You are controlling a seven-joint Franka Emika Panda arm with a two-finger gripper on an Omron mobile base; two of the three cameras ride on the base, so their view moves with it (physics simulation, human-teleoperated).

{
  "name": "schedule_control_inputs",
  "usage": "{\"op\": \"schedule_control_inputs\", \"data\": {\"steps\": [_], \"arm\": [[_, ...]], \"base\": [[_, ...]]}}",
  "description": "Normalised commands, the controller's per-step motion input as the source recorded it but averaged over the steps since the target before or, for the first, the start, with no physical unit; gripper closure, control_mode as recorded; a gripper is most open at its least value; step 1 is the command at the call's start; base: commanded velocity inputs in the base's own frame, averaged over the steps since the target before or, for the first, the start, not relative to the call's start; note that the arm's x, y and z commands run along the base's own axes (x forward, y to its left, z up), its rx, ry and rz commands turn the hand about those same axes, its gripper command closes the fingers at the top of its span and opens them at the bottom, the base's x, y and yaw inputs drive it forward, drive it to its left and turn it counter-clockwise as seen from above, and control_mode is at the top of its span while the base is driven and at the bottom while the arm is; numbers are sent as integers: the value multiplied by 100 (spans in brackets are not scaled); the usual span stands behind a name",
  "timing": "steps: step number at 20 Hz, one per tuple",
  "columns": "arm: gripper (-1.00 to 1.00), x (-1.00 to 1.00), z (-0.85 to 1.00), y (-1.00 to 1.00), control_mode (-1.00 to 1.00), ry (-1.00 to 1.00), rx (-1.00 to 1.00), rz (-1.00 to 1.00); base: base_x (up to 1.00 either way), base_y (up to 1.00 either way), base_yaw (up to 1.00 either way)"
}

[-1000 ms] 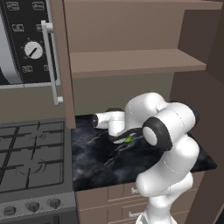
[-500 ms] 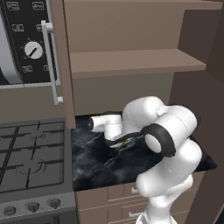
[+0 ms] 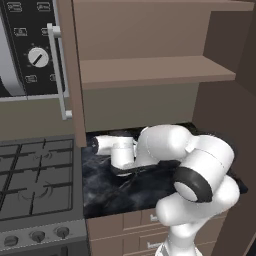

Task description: Move the cutting board and knife to the sink. Then move spray from the cabinet to the counter.

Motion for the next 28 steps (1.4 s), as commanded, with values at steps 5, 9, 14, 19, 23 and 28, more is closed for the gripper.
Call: {"op": "schedule_control_inputs", "data": {"steps": [5, 9, 14, 19, 23, 28], "arm": [[-100, -64, 45, 4, -100, 0, 0, 2], [-100, -78, 31, 0, -100, 0, 0, 7], [-100, -99, 30, 0, -100, 0, 0, 14], [-100, -90, 57, 0, -100, 7, 0, 17], [-100, -68, 78, 0, -100, 18, 3, 18], [-100, -56, 76, 0, -100, 25, 10, 14]], "base": [[0, 0, 0], [0, 0, 0], [0, 0, 0], [0, 0, 0], [0, 0, 0], [0, 0, 0]]}}
